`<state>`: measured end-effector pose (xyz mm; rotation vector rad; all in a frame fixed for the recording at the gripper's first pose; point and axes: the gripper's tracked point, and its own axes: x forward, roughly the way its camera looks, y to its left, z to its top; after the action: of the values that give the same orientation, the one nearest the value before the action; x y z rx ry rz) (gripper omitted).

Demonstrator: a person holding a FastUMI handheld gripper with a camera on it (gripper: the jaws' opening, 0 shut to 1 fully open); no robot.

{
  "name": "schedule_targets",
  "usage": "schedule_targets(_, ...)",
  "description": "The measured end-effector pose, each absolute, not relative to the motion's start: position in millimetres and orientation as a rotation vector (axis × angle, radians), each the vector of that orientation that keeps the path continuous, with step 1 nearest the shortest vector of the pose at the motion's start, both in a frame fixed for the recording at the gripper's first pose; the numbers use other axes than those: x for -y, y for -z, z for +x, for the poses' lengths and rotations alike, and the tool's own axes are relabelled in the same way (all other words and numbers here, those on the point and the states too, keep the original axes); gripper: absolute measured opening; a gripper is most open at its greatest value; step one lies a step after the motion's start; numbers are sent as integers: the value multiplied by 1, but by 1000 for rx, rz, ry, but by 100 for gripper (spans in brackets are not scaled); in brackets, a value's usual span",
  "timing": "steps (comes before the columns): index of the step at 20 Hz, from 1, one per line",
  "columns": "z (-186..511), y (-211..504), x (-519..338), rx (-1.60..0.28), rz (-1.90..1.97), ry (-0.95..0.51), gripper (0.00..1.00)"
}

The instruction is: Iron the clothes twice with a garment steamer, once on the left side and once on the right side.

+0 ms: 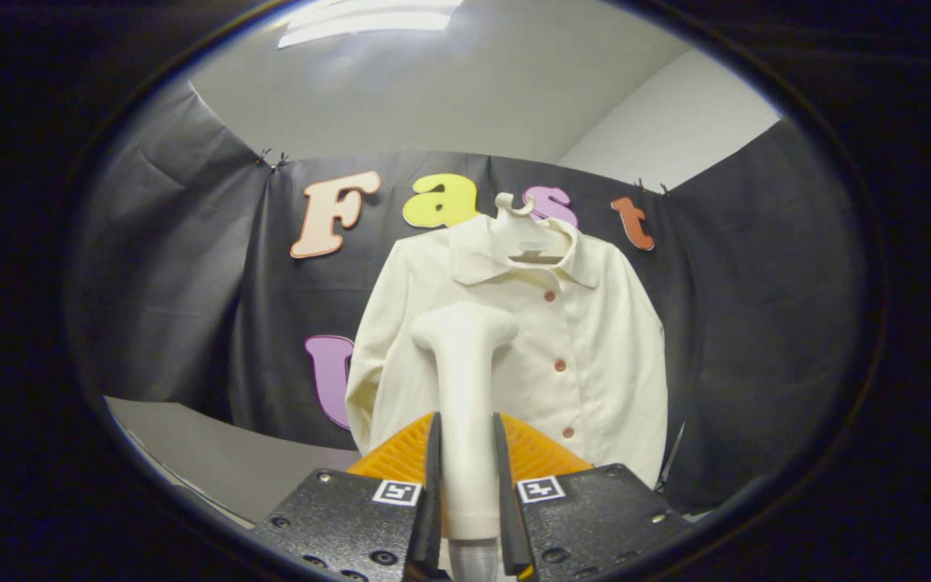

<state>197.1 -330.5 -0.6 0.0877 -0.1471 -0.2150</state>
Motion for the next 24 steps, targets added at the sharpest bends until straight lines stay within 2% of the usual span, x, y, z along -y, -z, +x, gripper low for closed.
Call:
schedule_targets(8,180,48,332,88,162,184,29)
schedule_targets(24,131,195,324,-97,260,154,29)
